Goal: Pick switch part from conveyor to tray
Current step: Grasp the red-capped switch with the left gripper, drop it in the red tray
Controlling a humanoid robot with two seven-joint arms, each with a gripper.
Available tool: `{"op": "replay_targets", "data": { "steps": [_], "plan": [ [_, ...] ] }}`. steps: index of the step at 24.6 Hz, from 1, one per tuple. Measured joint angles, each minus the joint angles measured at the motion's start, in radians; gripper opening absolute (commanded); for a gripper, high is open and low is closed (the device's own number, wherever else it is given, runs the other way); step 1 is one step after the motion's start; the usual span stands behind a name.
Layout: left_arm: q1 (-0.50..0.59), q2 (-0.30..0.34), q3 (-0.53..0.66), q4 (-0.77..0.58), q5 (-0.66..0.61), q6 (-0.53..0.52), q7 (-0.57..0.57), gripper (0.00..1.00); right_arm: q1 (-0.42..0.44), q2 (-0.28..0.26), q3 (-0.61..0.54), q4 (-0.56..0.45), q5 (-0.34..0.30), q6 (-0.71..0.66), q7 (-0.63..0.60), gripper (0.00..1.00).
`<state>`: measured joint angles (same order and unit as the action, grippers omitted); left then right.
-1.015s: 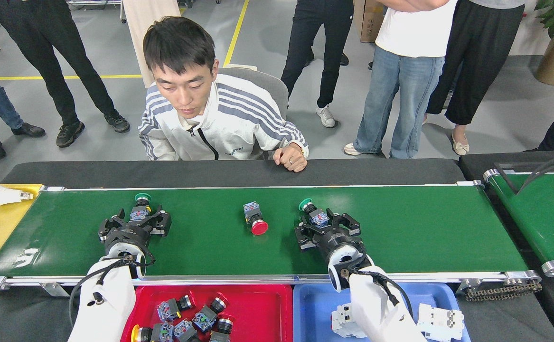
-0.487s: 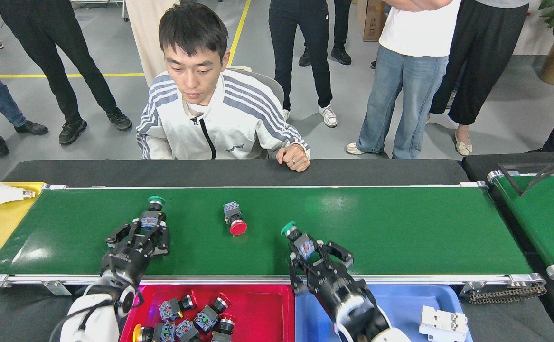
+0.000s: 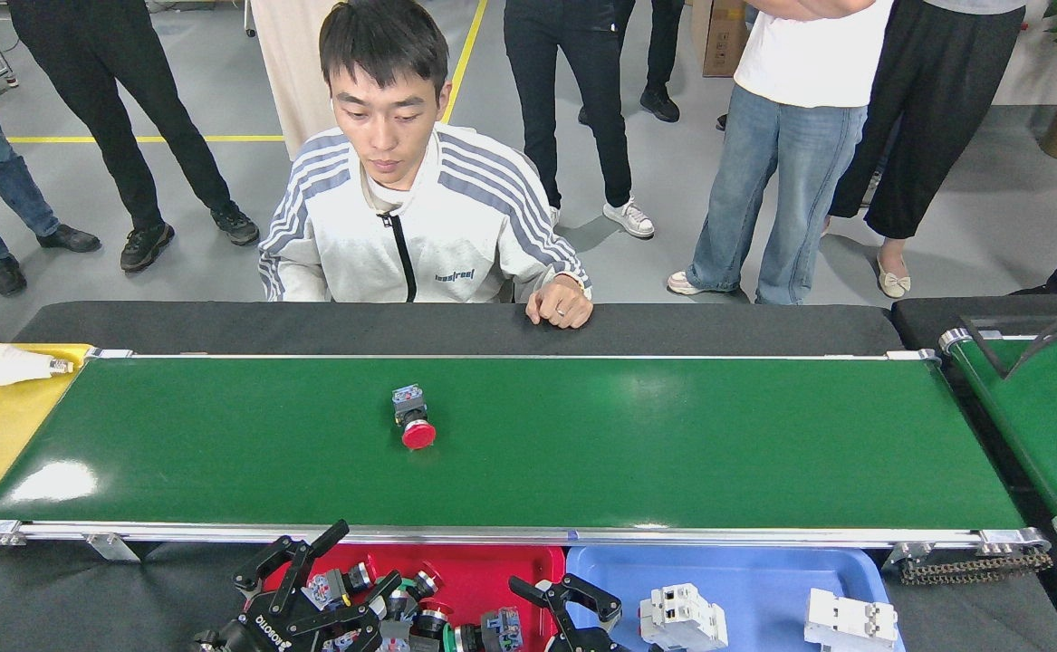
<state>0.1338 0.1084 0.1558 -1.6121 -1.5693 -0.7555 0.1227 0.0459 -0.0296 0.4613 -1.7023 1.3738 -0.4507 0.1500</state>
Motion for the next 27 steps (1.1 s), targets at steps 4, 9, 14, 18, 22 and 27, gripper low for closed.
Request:
{"op": "replay_targets", "data": {
  "steps": [4,9,14,18,22,27],
  "plan": [
    [0.012,-0.017,0.146,0.031,0.008,0.178,0.0,1.0,0.061,0.061,-0.339,-0.007,-0.014,0.006,-0.057,1.0],
    [0.013,-0.018,0.304,0.115,0.011,0.263,-0.001,1.0,0.157,0.088,-0.771,-0.002,-0.017,0.014,-0.211,1.0],
    [0.012,-0.024,0.308,0.119,0.011,0.275,-0.001,1.0,0.188,0.078,-0.894,0.082,-0.017,0.019,-0.294,1.0],
    [-0.022,-0.024,0.232,0.104,0.002,0.279,-0.013,1.0,0.188,0.061,-0.895,0.081,-0.01,0.025,-0.304,1.0],
    [-0.147,-0.024,0.08,0.126,0.001,0.332,-0.141,1.0,0.181,0.06,-0.894,0.078,0.045,0.036,-0.307,0.98],
    [-0.294,-0.024,-0.026,0.256,0.001,0.431,-0.23,1.0,0.18,0.06,-0.877,0.061,0.104,0.077,-0.307,0.98]
  ]
}}
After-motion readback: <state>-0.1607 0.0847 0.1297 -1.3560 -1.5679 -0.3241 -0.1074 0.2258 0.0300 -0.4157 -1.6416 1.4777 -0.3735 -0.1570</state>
